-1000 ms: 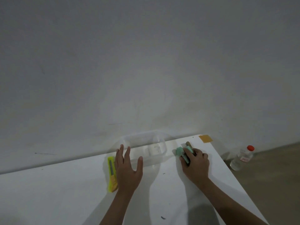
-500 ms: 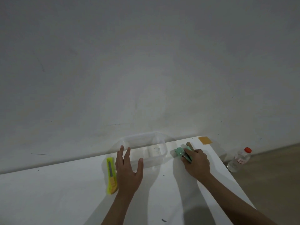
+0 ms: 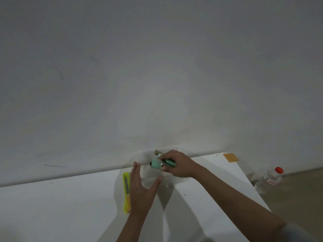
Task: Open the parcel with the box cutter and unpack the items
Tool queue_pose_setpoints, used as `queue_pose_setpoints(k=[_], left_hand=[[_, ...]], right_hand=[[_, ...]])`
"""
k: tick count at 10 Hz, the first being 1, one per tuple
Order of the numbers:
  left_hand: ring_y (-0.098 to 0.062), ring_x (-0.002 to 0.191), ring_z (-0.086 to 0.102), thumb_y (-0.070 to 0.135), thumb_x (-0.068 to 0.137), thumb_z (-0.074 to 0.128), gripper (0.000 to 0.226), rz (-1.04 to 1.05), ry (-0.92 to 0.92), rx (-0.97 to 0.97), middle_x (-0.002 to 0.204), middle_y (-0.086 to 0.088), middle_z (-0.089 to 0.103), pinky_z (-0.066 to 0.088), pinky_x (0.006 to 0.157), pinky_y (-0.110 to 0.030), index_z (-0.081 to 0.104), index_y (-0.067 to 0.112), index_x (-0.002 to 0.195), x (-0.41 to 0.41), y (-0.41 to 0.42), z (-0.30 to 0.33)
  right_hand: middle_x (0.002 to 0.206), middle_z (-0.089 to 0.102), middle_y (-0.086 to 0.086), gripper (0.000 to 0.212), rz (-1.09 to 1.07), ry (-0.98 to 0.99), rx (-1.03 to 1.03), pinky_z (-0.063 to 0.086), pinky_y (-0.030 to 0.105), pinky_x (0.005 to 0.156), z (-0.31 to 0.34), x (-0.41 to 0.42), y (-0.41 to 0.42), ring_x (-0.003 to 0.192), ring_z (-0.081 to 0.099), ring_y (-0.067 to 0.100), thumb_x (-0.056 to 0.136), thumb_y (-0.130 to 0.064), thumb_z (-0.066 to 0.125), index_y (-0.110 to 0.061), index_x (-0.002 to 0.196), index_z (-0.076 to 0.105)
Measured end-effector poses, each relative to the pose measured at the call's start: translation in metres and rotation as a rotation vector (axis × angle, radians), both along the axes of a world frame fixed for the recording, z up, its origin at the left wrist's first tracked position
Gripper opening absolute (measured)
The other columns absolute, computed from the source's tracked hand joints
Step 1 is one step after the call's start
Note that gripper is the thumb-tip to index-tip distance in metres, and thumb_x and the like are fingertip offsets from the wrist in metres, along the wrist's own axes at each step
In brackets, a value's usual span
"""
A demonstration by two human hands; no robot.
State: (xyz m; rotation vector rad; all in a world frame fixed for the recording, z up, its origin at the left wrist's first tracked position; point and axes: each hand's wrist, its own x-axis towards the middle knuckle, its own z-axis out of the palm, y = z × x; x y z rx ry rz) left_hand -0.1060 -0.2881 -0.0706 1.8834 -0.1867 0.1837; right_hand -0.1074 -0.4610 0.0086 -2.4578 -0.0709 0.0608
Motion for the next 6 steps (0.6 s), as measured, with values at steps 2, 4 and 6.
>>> queue_pose_setpoints(k=[2,4,6], left_hand=[[-0.011,0.133,0.037,0.024,0.064,0.087,0.089,0.01,0.016,-0.068,0.142,0.007,0.04,0.039,0.105,-0.05,0.039,0.015,0.139,0.003,0.002,-0.004],[-0.007,0.135,0.032,0.024,0.066,0.084,0.087,0.012,-0.018,-0.044,0.144,0.008,0.037,0.035,0.11,-0.04,0.039,0.013,0.14,0.003,0.002,-0.004],[0.004,0.132,0.025,0.027,0.068,0.082,0.086,0.013,-0.057,-0.036,0.147,0.004,0.035,0.02,0.109,-0.011,0.038,0.011,0.14,0.0,0.0,-0.001]], right_hand=[[0.133,0.058,0.001,0.043,0.11,0.296,-0.09,0.037,0.022,0.093,-0.013,0.03,0.004,0.12,0.053,0.019,0.083,-0.02,0.069,-0.02,0.125,0.061],[0.128,0.063,-0.004,0.039,0.044,0.222,0.023,0.038,0.007,0.083,-0.02,0.031,0.004,0.113,0.055,0.009,0.085,-0.001,0.059,-0.021,0.118,0.067],[0.119,0.068,0.004,0.033,-0.107,0.037,0.107,0.045,0.02,0.094,-0.027,0.027,0.004,0.111,0.06,0.017,0.084,0.001,0.057,-0.016,0.11,0.07]])
